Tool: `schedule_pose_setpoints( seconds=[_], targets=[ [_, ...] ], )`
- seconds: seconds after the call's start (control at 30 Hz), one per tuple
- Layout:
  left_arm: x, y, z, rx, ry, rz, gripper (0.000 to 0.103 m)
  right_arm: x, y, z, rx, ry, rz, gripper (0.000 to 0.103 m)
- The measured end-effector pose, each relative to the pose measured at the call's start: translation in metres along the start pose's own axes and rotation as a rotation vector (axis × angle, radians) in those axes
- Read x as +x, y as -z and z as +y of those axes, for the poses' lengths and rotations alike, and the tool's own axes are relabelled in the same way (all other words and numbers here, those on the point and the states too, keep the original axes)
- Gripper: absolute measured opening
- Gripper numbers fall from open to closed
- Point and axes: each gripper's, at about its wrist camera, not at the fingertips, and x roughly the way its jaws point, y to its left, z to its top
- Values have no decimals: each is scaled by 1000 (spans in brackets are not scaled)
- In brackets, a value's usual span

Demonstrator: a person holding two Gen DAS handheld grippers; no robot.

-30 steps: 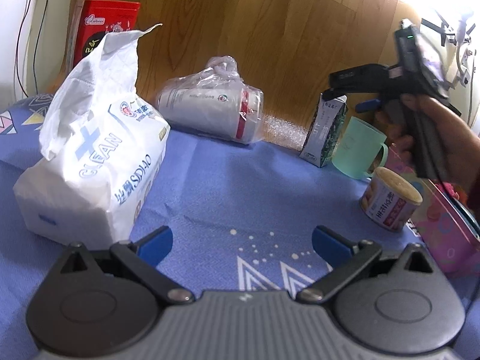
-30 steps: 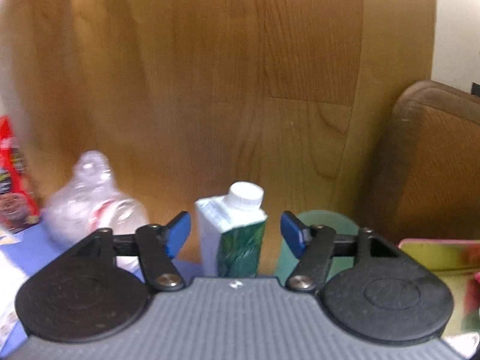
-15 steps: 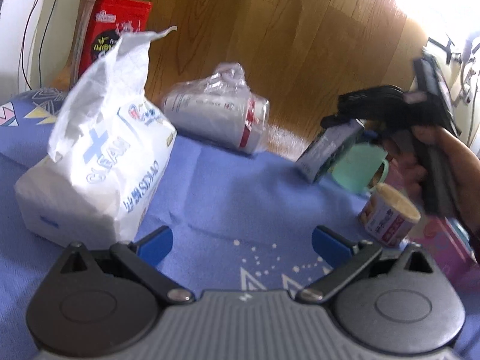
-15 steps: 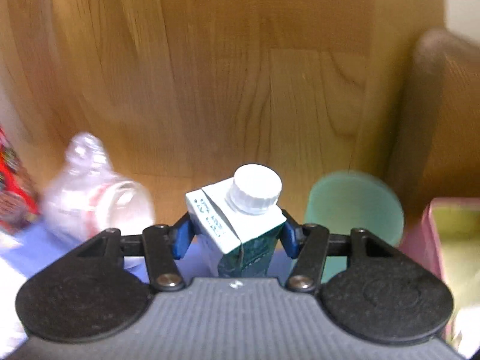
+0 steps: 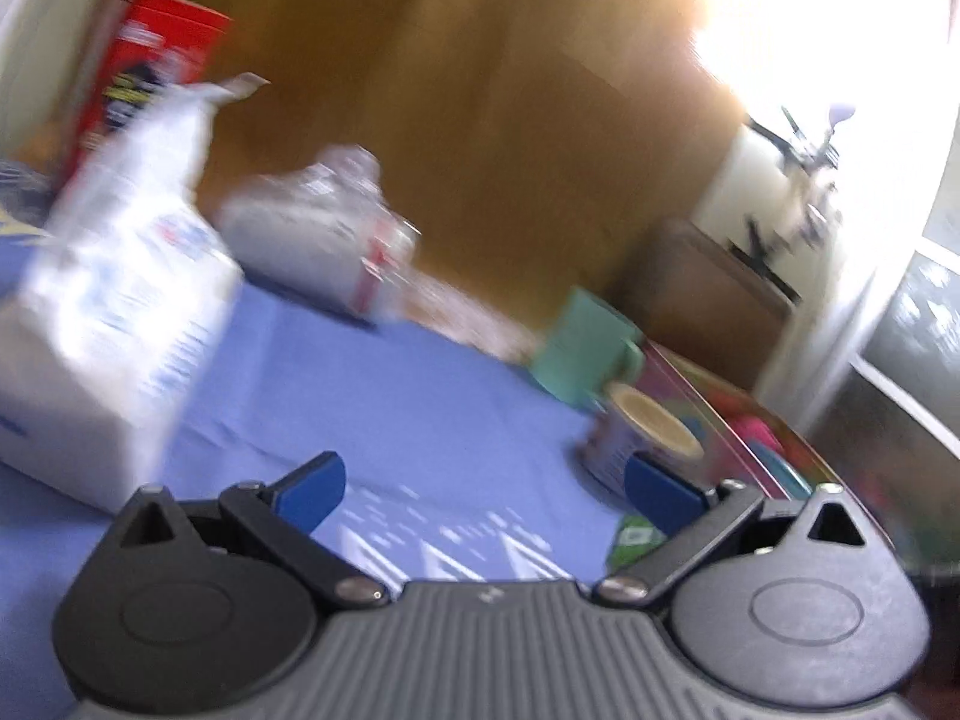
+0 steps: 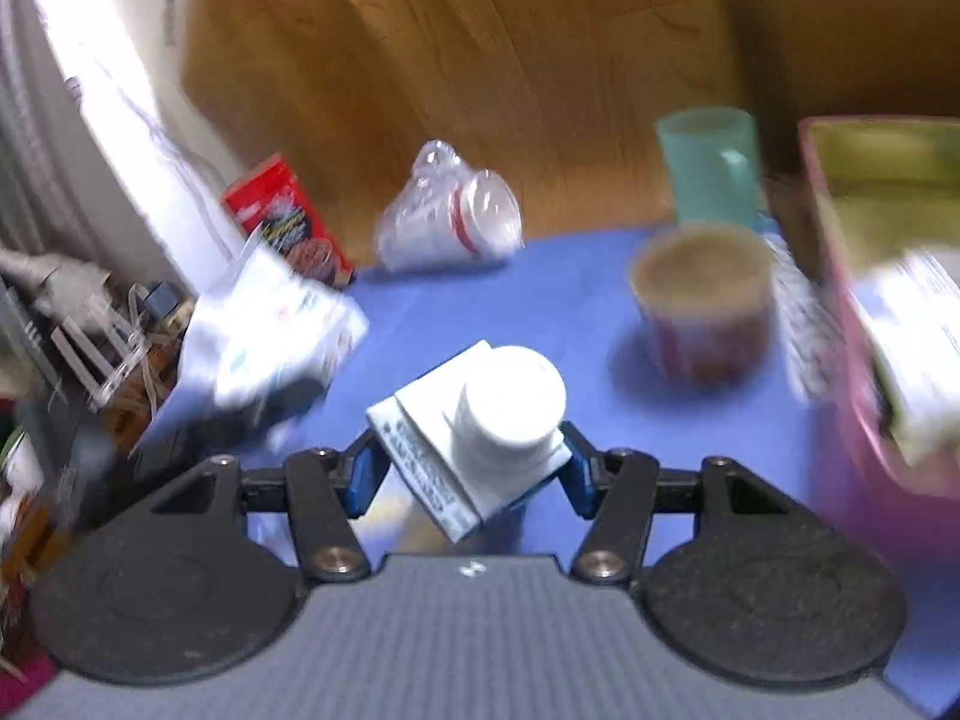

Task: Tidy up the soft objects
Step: 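Carry the milk carton into the pink tin with the right tool and release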

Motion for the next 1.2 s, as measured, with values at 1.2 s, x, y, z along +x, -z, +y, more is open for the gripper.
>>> schedule_pose_setpoints(
  seconds=[1.2],
  targets=[
    [107, -31, -246, 227, 309, 294, 83, -67, -21, -46, -278, 314, -276, 51]
  ],
)
